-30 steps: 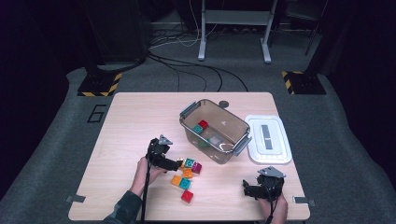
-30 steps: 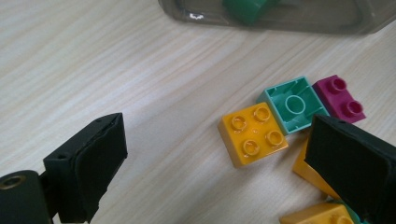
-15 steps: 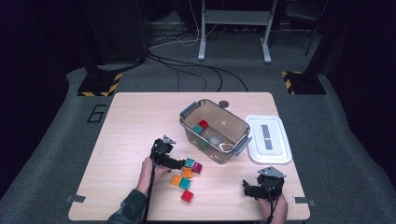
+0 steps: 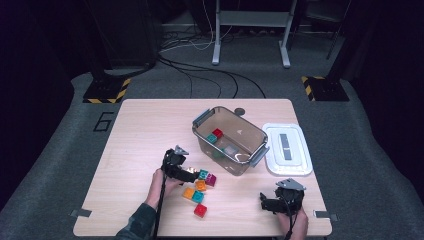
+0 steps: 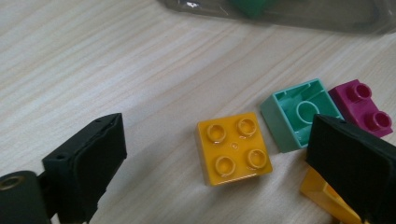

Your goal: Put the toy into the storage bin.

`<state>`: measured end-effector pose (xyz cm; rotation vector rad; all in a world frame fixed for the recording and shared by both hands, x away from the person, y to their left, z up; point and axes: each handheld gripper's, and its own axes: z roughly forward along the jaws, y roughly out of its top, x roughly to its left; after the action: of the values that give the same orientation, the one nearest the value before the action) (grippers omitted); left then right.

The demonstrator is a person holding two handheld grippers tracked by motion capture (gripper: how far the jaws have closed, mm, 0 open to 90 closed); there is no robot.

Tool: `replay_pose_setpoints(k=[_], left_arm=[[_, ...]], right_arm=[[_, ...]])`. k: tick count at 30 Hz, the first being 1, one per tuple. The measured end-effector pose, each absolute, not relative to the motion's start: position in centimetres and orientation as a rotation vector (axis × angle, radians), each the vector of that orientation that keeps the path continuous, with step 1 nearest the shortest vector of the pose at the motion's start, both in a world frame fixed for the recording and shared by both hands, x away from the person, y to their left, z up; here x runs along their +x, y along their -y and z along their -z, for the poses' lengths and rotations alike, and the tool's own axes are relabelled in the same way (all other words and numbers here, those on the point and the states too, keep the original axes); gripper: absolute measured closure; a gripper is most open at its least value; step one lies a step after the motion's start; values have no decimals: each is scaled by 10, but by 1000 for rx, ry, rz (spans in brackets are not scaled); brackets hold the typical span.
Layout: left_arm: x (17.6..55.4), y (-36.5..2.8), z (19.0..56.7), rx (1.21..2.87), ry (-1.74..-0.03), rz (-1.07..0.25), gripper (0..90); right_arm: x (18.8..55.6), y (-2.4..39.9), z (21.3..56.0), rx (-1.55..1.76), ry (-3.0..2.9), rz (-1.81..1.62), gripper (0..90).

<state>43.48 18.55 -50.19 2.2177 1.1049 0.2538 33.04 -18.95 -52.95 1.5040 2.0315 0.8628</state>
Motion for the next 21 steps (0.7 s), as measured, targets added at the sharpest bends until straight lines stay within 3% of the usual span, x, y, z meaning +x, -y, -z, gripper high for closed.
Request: replay_pose_setpoints(k=[5,14,21], left_arm=[[433,-187,506,2200,-1098,-235,176],[427,-191,508,2205,-1109,-270,554],[424,-195,507,2195,-1101,-291,585]], right_arm=[[330,190,530,1500,-2034,-860,6],[330,189,530,1505,-2031,-863,6],[330,189,530,1504,-2030,-865,7]])
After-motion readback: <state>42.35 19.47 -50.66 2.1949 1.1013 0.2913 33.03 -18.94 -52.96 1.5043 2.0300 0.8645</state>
